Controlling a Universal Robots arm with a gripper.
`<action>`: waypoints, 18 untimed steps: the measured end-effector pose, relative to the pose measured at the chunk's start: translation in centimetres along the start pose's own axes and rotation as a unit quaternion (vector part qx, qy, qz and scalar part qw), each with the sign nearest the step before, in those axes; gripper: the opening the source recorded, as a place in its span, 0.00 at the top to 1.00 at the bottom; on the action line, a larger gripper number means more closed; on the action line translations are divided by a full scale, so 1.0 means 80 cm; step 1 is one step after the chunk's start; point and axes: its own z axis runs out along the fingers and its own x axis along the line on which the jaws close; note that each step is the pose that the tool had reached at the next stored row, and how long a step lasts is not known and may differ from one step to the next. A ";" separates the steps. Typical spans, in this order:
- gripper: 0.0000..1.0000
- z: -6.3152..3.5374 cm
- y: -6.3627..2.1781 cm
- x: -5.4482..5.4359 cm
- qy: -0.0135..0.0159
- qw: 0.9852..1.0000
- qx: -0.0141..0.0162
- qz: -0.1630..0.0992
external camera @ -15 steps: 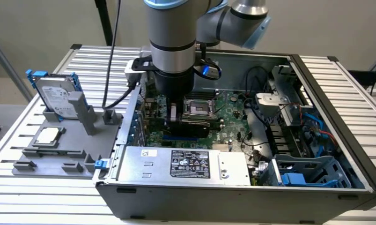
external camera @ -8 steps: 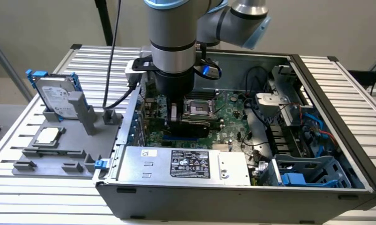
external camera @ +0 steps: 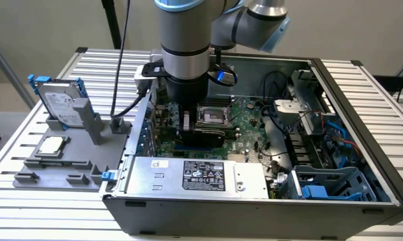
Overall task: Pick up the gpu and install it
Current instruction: 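Insert the gpu into the slot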
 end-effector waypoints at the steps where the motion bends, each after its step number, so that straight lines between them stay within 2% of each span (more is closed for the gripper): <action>1: 0.73 0.000 0.000 0.000 0.000 1.000 0.000 0.000; 11: 0.73 0.002 0.000 0.000 0.000 1.000 -0.003 0.000; 18: 0.73 0.002 0.000 -0.001 0.000 1.000 -0.003 -0.001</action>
